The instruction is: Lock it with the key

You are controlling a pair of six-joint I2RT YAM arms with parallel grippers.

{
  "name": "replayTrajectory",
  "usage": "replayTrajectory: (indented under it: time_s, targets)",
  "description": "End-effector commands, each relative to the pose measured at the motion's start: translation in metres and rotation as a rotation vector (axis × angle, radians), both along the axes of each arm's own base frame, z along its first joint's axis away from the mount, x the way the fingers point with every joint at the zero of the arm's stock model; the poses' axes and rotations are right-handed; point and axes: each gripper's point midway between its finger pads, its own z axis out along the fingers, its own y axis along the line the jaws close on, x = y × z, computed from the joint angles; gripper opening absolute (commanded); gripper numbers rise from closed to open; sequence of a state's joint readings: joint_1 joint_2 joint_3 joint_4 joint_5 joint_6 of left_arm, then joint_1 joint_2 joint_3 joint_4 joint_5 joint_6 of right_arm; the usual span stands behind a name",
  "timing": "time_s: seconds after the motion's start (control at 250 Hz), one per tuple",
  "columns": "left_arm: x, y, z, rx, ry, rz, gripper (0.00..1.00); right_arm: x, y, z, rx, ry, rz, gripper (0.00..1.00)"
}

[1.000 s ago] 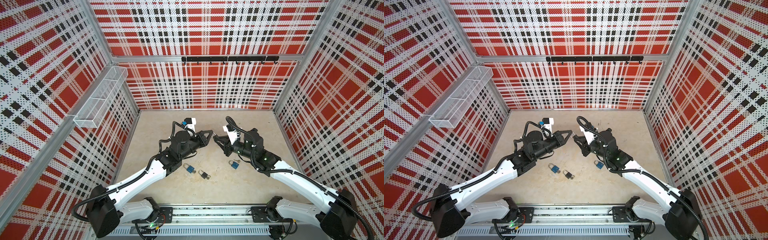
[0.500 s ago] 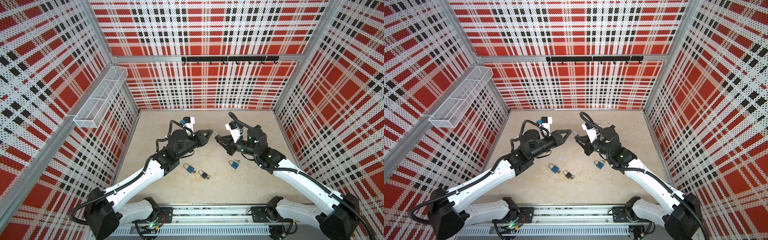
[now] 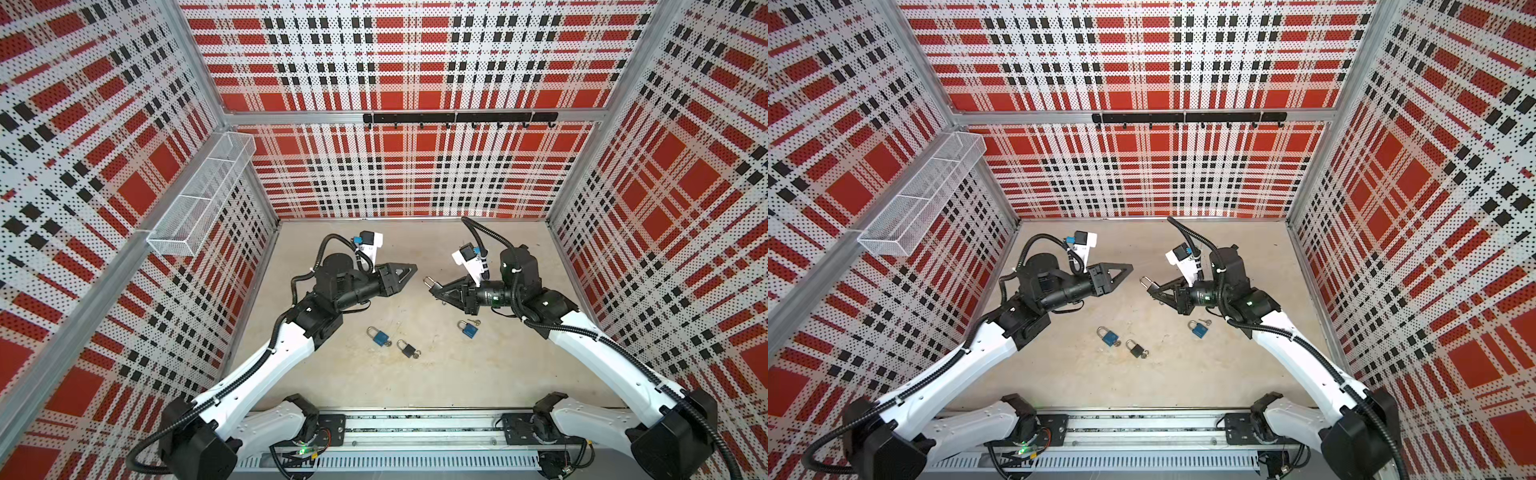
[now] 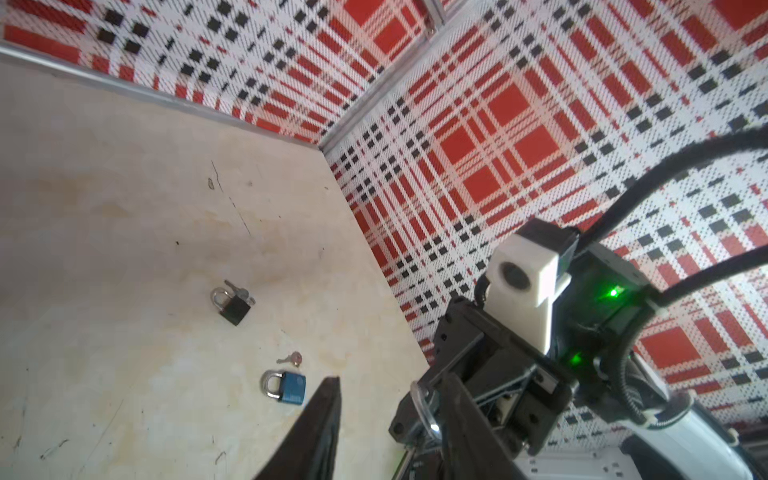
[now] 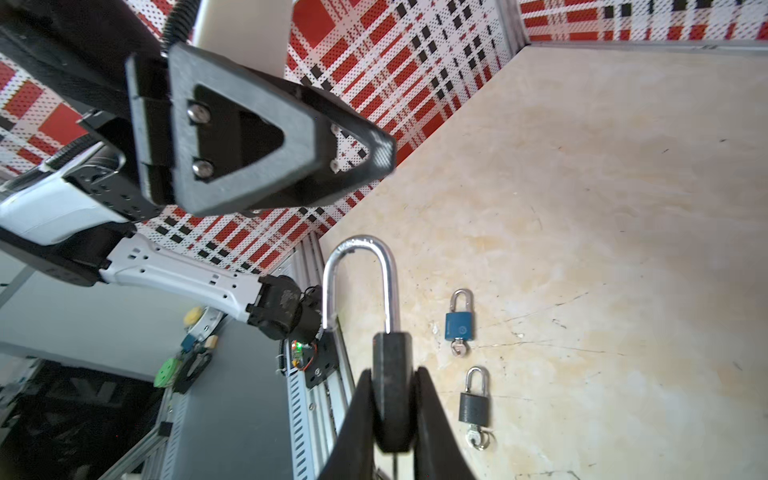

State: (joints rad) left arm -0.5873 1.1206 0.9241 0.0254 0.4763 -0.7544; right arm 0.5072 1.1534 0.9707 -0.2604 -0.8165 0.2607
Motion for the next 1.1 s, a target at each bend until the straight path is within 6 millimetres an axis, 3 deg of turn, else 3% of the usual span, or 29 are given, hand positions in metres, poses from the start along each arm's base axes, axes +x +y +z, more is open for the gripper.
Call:
replayTrajectory:
  time_s: [0.0, 0.352, 0.648, 0.756, 1.096]
  targets:
    - [-0.019, -0.019, 0.003, 0.005, 0.0, -0.14, 0.4, -0.011, 0.005, 0.012, 0.05, 0.001, 0.077, 0.0]
    - [-0.023, -0.023, 0.004, 0.007, -0.004, -0.173, 0.29, -0.011, 0.009, 0.014, 0.061, 0.017, 0.102, 0.0]
    - [-0.015, -0.01, 0.013, 0.003, -0.045, -0.122, 0.45, -0.02, 0.011, 0.016, 0.09, 0.047, 0.157, 0.0]
    - [-0.015, -0.014, 0.017, -0.007, -0.056, -0.14, 0.46, -0.021, 0.012, 0.016, 0.095, 0.057, 0.165, 0.0]
    - [-0.035, -0.026, 0.015, -0.01, -0.058, -0.23, 0.24, -0.017, 0.014, 0.019, 0.106, 0.055, 0.165, 0.0]
